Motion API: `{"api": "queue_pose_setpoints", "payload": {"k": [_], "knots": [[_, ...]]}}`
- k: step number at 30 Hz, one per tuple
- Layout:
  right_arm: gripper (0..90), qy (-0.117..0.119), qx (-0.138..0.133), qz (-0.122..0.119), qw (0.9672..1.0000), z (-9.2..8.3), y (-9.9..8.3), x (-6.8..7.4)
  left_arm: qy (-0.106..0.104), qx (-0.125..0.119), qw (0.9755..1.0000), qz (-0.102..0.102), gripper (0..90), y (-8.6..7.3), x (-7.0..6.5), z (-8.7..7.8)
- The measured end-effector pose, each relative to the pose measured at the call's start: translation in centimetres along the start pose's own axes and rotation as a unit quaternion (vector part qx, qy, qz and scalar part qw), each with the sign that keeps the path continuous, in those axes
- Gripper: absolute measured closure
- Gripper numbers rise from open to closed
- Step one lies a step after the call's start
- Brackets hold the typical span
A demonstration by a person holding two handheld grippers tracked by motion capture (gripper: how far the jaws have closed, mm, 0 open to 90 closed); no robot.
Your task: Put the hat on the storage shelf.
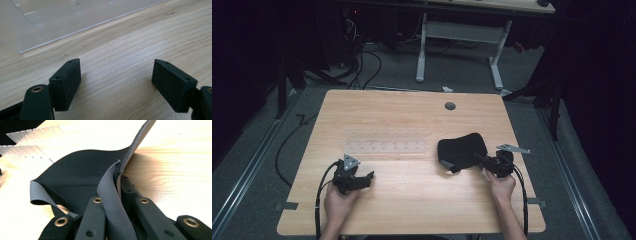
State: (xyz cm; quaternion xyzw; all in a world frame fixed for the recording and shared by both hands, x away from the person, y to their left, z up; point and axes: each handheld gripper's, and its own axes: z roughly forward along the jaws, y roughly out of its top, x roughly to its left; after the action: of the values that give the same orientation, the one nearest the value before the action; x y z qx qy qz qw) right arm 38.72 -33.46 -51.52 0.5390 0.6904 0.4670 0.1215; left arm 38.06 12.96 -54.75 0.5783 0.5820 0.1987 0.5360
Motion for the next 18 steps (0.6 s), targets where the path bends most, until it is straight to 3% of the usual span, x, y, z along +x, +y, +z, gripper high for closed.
{"api": "queue_pose_setpoints", "payload": {"k": [18], "knots": [[85.7,0.003,-0.003,-0.006,1.0000,-2.4,-0.2,0.8,0.002,0.000,1.0000,-0.005,24.1,0.1,0.0,0.0]]}}
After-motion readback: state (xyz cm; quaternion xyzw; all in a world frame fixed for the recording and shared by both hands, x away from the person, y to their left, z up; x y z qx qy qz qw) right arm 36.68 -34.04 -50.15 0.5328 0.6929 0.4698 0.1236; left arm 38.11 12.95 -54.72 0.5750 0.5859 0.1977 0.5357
